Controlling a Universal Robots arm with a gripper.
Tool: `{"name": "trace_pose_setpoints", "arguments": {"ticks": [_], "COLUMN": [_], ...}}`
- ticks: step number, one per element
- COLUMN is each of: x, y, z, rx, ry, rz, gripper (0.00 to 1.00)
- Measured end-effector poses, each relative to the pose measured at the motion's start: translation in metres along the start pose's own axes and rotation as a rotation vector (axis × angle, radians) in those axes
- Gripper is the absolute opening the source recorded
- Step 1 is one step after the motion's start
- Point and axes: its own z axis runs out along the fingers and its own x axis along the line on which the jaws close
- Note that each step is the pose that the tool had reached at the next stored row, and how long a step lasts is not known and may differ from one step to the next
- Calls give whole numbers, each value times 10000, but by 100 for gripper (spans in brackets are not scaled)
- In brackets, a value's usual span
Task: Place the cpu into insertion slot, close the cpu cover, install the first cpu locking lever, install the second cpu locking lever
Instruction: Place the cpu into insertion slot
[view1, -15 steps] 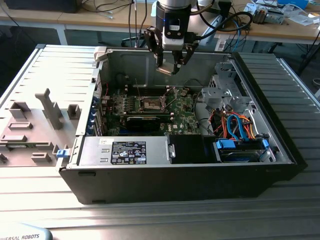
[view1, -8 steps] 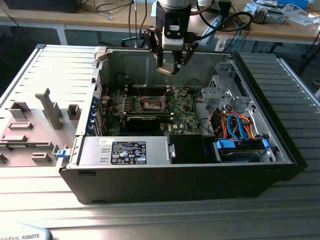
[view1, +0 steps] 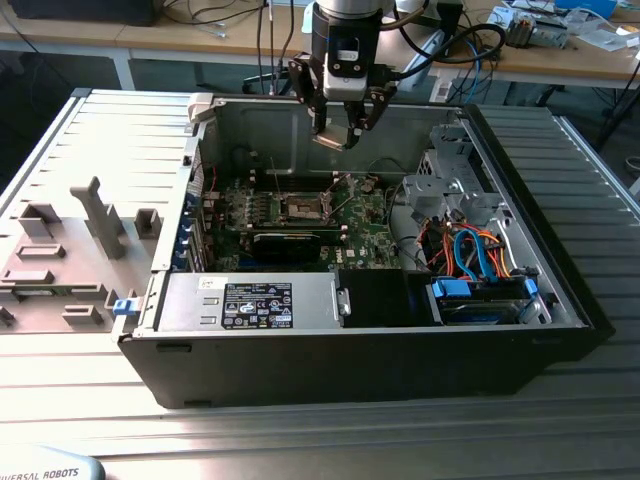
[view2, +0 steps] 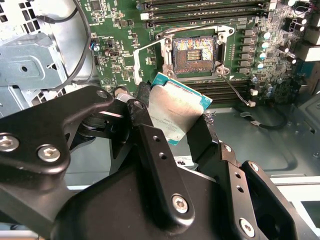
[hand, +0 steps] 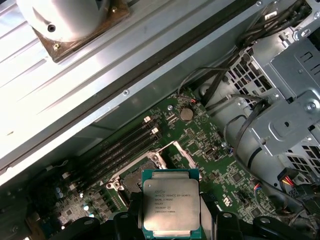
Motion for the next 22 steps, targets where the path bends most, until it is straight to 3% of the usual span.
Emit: {"name": "trace_pose_setpoints", "arguments": {"ticks": [22], "x": [0], "y": [0], "z": [0], "rx": [-3], "ry": [-14], "rz": [146], "gripper": [54]}}
